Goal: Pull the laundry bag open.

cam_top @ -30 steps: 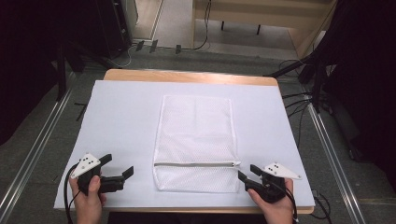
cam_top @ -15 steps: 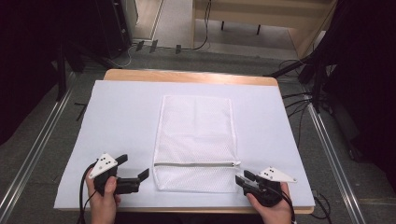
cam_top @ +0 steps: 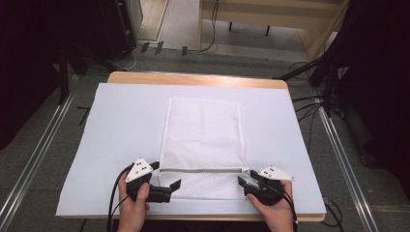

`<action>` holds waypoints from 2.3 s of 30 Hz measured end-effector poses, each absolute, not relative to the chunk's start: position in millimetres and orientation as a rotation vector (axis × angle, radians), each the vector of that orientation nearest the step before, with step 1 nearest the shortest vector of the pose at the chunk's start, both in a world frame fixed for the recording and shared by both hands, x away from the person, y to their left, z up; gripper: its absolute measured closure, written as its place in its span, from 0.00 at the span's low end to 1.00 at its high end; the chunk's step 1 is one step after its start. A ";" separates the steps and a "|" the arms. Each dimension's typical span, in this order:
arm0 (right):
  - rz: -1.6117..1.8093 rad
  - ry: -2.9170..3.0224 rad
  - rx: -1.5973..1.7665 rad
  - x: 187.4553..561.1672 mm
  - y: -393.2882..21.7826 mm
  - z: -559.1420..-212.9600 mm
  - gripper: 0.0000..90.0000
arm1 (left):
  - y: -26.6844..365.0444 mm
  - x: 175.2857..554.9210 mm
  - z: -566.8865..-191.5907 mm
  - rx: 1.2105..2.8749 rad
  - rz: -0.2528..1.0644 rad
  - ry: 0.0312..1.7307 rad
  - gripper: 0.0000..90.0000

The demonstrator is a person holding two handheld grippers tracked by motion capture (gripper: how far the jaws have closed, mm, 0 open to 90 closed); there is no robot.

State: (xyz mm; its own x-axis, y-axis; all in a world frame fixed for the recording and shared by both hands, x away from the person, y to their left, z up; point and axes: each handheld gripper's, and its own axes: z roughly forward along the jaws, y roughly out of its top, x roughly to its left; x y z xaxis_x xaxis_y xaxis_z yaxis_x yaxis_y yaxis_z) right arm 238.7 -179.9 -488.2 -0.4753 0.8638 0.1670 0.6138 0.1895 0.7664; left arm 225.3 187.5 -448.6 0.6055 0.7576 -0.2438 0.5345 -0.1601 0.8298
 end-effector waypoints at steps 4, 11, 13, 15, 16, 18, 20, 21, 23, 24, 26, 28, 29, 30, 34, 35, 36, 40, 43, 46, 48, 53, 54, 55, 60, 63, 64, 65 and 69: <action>1.137 2.187 1.327 237.9 -175.0 -489.3 0.58 | 171.3 230.4 -447.4 1.836 0.241 1.032 0.00; 1.096 2.150 1.310 237.8 -177.4 -491.3 0.90 | 130.6 245.0 -444.8 1.865 0.181 1.009 0.00; 1.112 2.160 1.296 237.3 -177.4 -491.3 0.97 | 121.6 247.7 -444.9 1.874 0.177 1.010 0.00; 1.105 2.160 1.285 237.3 -176.8 -491.0 0.98 | 102.4 252.6 -444.8 1.881 0.171 1.020 0.03; 1.104 2.165 1.284 237.4 -176.6 -490.3 0.98 | 94.9 254.4 -444.5 1.886 0.172 1.027 0.07; 1.114 2.171 1.282 237.6 -177.1 -489.7 0.98 | 90.7 255.4 -444.3 1.889 0.169 1.027 0.10; 1.140 2.174 1.286 235.8 -176.7 -487.2 0.98 | 73.3 257.6 -445.6 1.919 0.176 1.027 0.24; 1.142 2.171 1.279 235.2 -176.5 -486.3 0.98 | 68.1 258.1 -446.8 1.932 0.162 1.018 0.27; 1.161 2.162 1.264 233.7 -175.8 -483.5 0.98 | 58.8 259.0 -449.9 1.959 0.149 1.011 0.38; 1.170 2.161 1.256 232.9 -175.5 -482.0 0.98 | 54.9 260.2 -452.2 1.968 0.134 1.008 0.44; 1.185 2.152 1.246 232.0 -175.0 -479.6 0.98 | 51.9 262.3 -455.2 1.974 0.103 1.004 0.53; 1.197 2.147 1.237 230.9 -174.6 -477.8 0.98 | 49.5 263.9 -457.5 1.976 0.064 0.998 0.60; 1.196 2.147 1.237 230.2 -174.3 -476.9 0.98 | 47.9 263.9 -458.5 1.975 0.052 0.993 0.62; 1.203 2.144 1.232 229.5 -173.8 -476.1 0.98 | 46.6 263.9 -459.3 1.982 0.044 0.982 0.64; 1.216 2.134 1.200 226.2 -171.0 -471.5 0.98 | 42.6 263.2 -461.0 1.993 0.025 0.954 0.68; 1.222 2.131 1.193 225.4 -170.0 -470.3 0.98 | 41.9 263.1 -461.2 1.992 0.026 0.953 0.69; 1.224 2.129 1.184 224.7 -169.0 -469.4 0.98 | 41.6 263.1 -461.3 1.992 0.022 0.950 0.70; 1.221 2.132 1.164 222.2 -165.5 -467.9 0.98 | 38.5 260.8 -459.9 1.980 -0.006 0.916 0.76; 1.218 2.141 1.150 221.3 -163.3 -468.0 0.98 | 37.9 260.1 -457.2 1.963 -0.025 0.900 0.81; 1.214 2.145 1.137 220.5 -162.0 -467.7 0.98 | 40.4 263.3 -456.4 1.942 -0.075 0.903 0.85; 1.215 2.145 1.130 220.1 -161.7 -467.4 0.98 | 43.2 266.5 -456.8 1.920 -0.122 0.907 0.85; 1.217 2.146 1.126 219.9 -162.2 -467.0 0.98 | 46.6 267.8 -455.8 1.930 -0.102 0.921 0.95; 1.219 2.142 1.127 219.5 -162.0 -466.5 0.98 | 48.7 269.2 -455.8 1.921 -0.111 0.924 0.96; 1.219 2.143 1.126 219.4 -161.8 -466.2 0.98 | 49.2 269.4 -455.6 1.916 -0.114 0.929 0.96; 1.208 2.150 1.110 219.2 -160.5 -466.7 0.98 | 49.7 269.0 -454.9 1.912 -0.094 0.932 0.90; 1.199 2.160 1.110 218.9 -159.6 -467.7 0.98 | 50.1 269.1 -453.8 1.907 -0.106 0.925 0.93; 1.198 2.157 1.106 219.0 -159.7 -467.6 0.98 | 50.0 268.8 -453.6 1.913 -0.100 0.925 0.96; 1.202 2.154 1.105 218.9 -160.0 -467.1 0.98 | 50.6 268.9 -453.8 1.922 -0.097 0.924 0.97; 1.206 2.157 1.104 218.1 -158.8 -466.5 0.98 | 51.8 268.6 -452.8 1.938 -0.089 0.921 0.98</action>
